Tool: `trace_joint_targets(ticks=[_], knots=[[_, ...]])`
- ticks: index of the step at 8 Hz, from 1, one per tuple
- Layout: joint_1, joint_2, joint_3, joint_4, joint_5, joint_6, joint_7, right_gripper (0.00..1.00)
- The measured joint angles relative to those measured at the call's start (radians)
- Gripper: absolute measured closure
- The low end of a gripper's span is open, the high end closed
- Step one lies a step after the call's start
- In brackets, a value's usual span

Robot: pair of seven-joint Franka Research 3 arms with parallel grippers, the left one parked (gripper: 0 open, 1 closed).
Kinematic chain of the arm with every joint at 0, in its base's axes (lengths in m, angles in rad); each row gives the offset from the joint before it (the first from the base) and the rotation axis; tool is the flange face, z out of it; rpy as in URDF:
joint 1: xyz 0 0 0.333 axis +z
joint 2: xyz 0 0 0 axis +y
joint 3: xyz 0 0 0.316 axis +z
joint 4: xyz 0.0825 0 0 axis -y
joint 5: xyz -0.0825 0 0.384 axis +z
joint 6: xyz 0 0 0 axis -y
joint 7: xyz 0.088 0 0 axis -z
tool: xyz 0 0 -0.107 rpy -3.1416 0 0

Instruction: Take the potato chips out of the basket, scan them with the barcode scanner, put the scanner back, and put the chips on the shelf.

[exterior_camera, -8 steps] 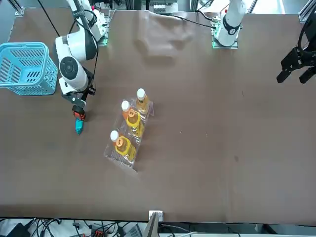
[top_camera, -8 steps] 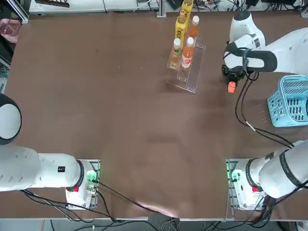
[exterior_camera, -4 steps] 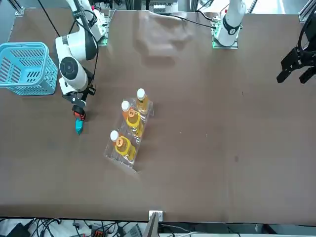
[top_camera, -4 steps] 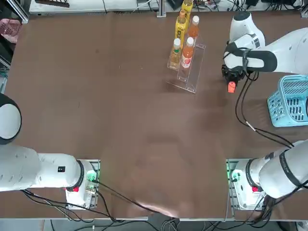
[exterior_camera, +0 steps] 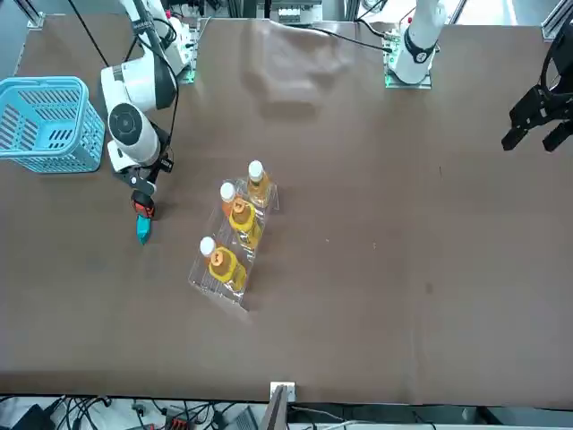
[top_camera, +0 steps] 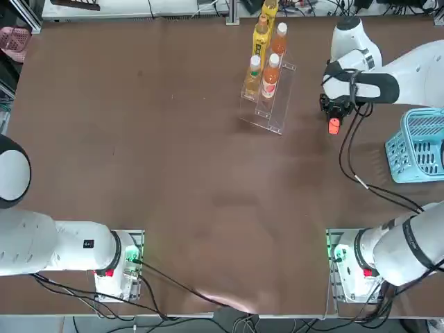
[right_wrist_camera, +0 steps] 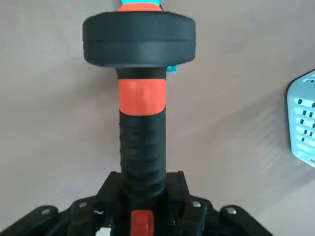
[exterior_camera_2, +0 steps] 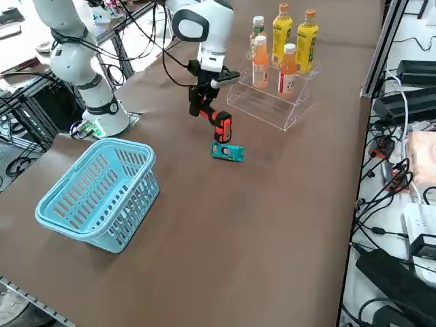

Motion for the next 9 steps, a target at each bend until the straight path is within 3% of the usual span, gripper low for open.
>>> trace_joint_targets(ticks=[2,4,7,9], knots=[[0.0,-0.004,0.0,0.009,-0.003,-0.008,-0.006,0.59],[-0.012,-0.011,-0.004,0.085,-0.009,-0.071,-0.09,0.59],[-0.135,0.0,-0.014,0.219,-0.013,-0.114,-0.348,0.59],[-0.245,0.053,-0.018,0.32,-0.015,-0.115,-0.578,0.59]])
